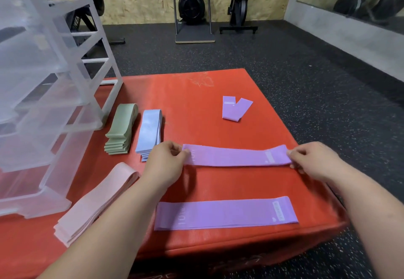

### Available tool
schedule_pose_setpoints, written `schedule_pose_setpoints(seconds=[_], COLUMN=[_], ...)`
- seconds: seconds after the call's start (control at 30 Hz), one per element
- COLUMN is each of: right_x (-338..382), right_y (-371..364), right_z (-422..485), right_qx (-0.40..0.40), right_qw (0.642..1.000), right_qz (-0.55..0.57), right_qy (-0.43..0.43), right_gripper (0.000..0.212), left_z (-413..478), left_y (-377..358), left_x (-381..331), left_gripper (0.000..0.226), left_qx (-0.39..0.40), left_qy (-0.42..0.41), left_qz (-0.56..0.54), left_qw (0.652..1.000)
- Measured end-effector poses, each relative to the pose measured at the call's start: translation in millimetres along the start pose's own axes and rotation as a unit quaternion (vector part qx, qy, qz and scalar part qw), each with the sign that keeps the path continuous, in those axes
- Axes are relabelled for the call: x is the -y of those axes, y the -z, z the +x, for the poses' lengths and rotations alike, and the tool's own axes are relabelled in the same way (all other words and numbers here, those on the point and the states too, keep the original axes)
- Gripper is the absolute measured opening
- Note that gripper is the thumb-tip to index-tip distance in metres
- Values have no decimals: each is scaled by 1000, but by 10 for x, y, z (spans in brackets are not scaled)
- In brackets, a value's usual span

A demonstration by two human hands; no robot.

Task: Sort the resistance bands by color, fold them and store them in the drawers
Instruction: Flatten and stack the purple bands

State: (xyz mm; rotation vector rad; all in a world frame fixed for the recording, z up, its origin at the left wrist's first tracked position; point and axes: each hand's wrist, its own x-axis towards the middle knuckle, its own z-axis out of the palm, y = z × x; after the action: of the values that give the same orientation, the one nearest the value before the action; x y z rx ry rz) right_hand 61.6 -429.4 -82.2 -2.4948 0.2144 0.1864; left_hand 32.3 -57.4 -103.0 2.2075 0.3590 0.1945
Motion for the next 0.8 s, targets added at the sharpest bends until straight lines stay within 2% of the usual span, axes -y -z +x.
schedule_pose_setpoints(seconds=[0.07, 0.13, 0.27, 0.4, 0.5, 0.57, 0.8], right_x=[6, 88, 126, 130, 62, 11, -122], right_y=[-12, -10, -77, -145, -110, -79, -27], right_z=[-19, -71, -90, -58, 20, 47, 54], right_qx=[-34, -65, -80, -72, -73, -66, -44], right_qw=[995, 993, 996, 997, 995, 991, 990], right_qz=[-97, -99, -41, -18, 62, 102, 120], right_qy=[5, 11, 27, 12, -28, -50, -55], right_gripper=[32, 27, 29, 22, 19, 15, 5], left_z=[-12, -20, -31, -29, -24, -5, 44], left_y=[-11, -32, -79, -97, -94, -92, -22], left_x=[-9, -6, 0, 11, 12, 20, -6], left_gripper=[13, 12, 19, 17, 13, 14, 13], left_qx=[4, 10, 22, 19, 21, 29, 41], left_qy=[2, 0, -7, -15, -20, -15, 16], left_qz=[13, 22, 49, 61, 68, 61, -4], left_qw=[1000, 1000, 999, 998, 997, 998, 999])
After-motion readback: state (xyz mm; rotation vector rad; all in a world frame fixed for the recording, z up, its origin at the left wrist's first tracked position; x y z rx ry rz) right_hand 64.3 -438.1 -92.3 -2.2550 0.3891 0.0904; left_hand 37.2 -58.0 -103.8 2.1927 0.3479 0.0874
